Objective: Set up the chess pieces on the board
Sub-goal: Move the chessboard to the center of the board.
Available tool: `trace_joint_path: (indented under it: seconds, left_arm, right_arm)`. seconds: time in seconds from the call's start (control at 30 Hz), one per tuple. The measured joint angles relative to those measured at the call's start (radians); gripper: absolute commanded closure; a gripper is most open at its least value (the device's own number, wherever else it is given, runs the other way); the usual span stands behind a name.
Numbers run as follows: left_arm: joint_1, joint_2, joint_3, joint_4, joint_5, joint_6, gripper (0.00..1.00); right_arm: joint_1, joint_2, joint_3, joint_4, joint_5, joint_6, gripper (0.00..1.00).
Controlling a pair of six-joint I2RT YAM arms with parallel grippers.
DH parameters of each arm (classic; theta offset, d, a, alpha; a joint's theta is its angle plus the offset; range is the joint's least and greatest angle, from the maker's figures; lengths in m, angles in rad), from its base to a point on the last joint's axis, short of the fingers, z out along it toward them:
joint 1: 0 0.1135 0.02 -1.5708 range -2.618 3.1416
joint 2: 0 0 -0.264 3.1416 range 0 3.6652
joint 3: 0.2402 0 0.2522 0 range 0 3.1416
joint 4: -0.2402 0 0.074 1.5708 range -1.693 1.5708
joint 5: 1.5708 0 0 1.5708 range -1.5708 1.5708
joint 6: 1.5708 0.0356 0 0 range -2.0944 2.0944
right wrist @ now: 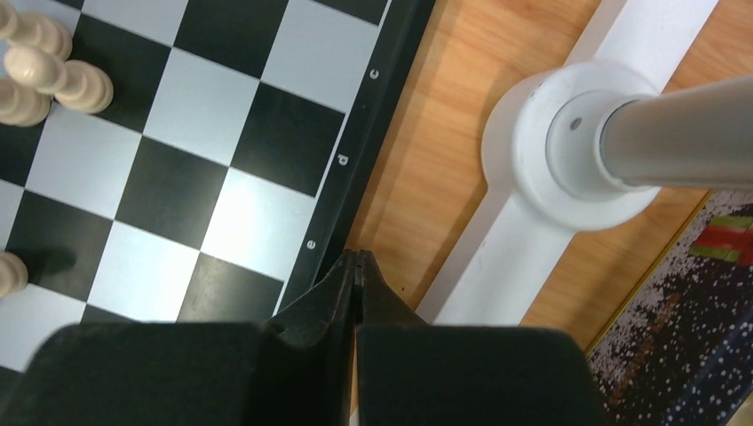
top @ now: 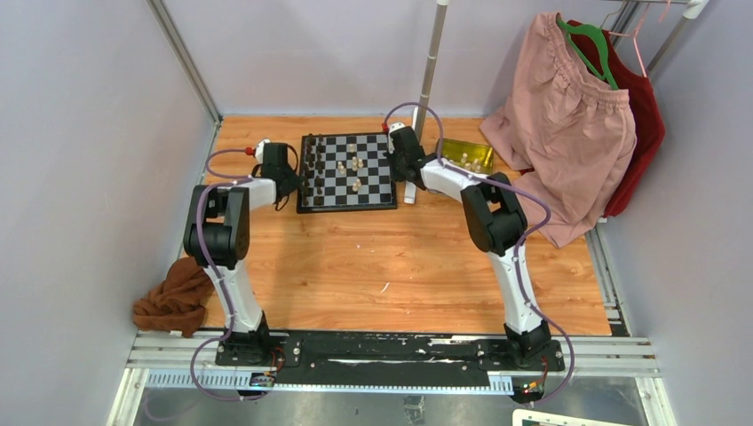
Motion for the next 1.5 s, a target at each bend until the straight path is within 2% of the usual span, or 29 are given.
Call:
trace_joint_path:
  seconds: [0.37,0.67,0.87,1.3,1.4,1.5]
  left_arm:
    - [-0.016,-0.079,-0.062,0.009,-0.008,-0.021,1.00]
    - [-0.054,-0.123,-0.124,0.028,0.026,-0.041,1.00]
    - [-0.054,-0.178,-0.187,0.025,-0.039,-0.051,1.00]
    - [-0.054,-0.288,-0.206,0.007,-0.140,-0.073,1.00]
    - [-0.054,-0.323,-0.206,0.008,-0.150,-0.073,1.00]
    - [-0.054,-0.345,-0.205,0.007,-0.170,-0.072,0.99]
  right_arm:
    - [0.036,-0.061,-0.091,0.002,0.021,0.000,1.00]
    - [0.135,-0.076,-0.121,0.020,-0.016,0.005,1.00]
    - [0.145,-0.083,-0.134,0.025,-0.013,0.006,1.00]
    - [0.145,-0.107,-0.160,0.014,-0.003,0.003,1.00]
    - [0.145,-0.121,-0.170,0.006,0.004,-0.001,0.96]
    - [0.145,-0.138,-0.178,-0.001,0.019,-0.004,0.84]
